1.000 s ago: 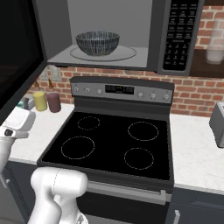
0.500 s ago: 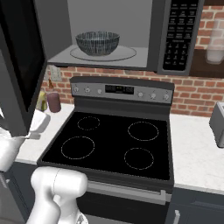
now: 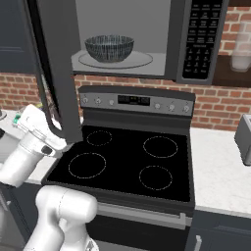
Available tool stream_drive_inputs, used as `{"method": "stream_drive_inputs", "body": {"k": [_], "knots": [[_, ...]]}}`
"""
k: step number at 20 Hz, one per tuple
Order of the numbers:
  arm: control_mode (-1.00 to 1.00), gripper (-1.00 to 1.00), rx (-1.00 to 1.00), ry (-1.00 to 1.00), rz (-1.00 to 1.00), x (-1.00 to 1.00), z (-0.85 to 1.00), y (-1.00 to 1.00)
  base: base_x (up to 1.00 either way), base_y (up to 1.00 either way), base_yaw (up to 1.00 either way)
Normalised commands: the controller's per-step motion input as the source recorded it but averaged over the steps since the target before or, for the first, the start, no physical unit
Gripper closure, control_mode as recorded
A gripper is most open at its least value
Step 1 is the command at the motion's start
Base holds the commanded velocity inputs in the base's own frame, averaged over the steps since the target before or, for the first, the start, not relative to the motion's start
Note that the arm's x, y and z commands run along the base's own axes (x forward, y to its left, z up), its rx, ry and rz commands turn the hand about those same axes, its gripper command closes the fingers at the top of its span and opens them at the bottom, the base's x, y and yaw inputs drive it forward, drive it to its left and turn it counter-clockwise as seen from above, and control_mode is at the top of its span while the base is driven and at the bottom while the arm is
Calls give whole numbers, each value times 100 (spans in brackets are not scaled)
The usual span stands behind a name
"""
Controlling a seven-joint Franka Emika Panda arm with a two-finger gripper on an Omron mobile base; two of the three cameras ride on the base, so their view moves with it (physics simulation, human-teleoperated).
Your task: Open the microwave, place the bowl with waffle inside the microwave, then close the microwave door and turn it on.
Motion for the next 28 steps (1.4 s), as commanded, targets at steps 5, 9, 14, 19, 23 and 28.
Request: {"method": "stream_drive_inputs", "body": {"k": [5, 9, 14, 19, 23, 28], "knots": [[-100, -100, 39, -5, -13, 28, 8, -27, 0, 0, 0], [-100, -100, 38, -3, -4, 29, 17, -21, 0, 0, 0], [-100, -100, 29, 0, 0, 25, 31, -10, 0, 0, 0], [-100, -100, 19, 0, 0, 19, 38, -9, 0, 0, 0], [-100, -100, 10, 0, 0, 22, 42, -10, 0, 0, 0], [-100, -100, 4, 0, 0, 17, 36, -11, 0, 0, 0]]}}
